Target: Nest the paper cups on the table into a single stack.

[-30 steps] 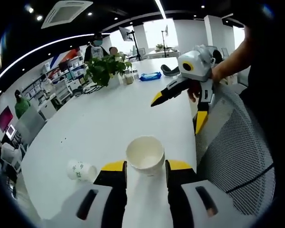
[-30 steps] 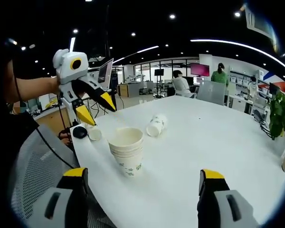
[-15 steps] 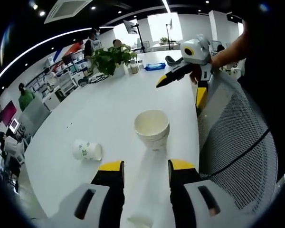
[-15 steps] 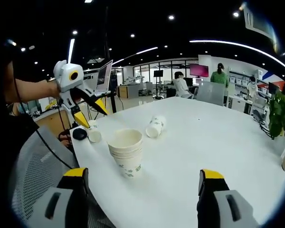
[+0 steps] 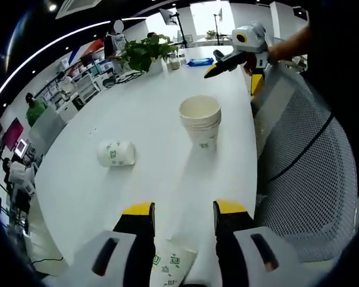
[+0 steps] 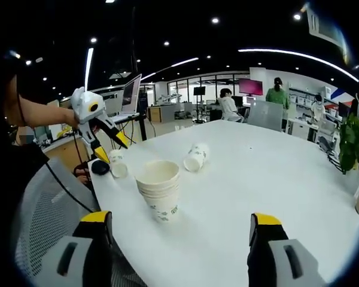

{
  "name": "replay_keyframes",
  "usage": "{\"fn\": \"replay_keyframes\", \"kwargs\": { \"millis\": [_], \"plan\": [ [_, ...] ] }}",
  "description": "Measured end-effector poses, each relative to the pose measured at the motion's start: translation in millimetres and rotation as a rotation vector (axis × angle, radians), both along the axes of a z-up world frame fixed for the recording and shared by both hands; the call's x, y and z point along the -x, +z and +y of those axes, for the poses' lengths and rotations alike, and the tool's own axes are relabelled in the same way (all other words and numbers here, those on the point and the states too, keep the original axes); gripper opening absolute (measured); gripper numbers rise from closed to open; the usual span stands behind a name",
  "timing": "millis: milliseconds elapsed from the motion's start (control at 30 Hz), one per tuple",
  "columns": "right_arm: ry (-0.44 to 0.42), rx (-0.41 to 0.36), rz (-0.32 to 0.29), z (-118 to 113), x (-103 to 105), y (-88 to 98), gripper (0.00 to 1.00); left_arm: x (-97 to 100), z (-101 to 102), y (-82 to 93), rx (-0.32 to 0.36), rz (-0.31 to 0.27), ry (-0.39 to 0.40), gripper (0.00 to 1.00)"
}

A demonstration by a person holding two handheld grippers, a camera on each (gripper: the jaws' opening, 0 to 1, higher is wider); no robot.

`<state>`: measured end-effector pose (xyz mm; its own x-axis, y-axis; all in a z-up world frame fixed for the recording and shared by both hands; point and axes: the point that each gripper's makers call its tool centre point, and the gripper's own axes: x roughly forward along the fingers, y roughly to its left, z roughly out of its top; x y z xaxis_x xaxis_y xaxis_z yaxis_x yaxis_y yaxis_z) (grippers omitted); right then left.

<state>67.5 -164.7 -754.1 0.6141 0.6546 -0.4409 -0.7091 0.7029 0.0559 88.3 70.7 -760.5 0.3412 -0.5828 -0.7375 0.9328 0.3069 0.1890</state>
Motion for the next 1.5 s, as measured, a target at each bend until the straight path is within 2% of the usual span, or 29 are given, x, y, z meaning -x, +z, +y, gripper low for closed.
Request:
{"fn": "replay_keyframes", "kwargs": {
  "millis": [300, 567, 833, 933, 1133, 1267, 1500],
  "plan": [
    [0.009, 0.006, 0.006, 1.2, 1.3, -2.2, 0.96, -1.1, 23.0, -18.6, -0.069, 0.02, -0.005, 0.39],
    [0.003, 0.01, 0.008, -0.9, 0.7, -3.8, 0.95, -3.3, 44.8, -43.1, -0.221, 0.03, -0.085, 0.4],
    [-0.001, 0.012, 0.008, -1.2, 0.4, -3.5, 0.95, -10.1, 53.6, -58.8, -0.293, 0.037, -0.14, 0.42],
    [-0.001, 0.012, 0.009, -0.7, 0.5, -3.1, 0.94, -9.6, 55.3, -63.0, -0.339, 0.042, -0.173, 0.41],
    [-0.007, 0.014, 0.01, -1.6, 0.0, -3.1, 0.93, -6.8, 59.3, -71.5, -0.391, 0.06, -0.208, 0.41],
    [-0.011, 0.015, 0.01, -2.3, -0.6, -3.0, 0.93, -6.6, 64.9, -76.9, -0.417, 0.065, -0.223, 0.36],
    [-0.003, 0.019, 0.013, -1.1, 0.5, -3.7, 0.93, -8.6, 70.2, -79.3, -0.424, 0.052, -0.222, 0.35]
  ]
}}
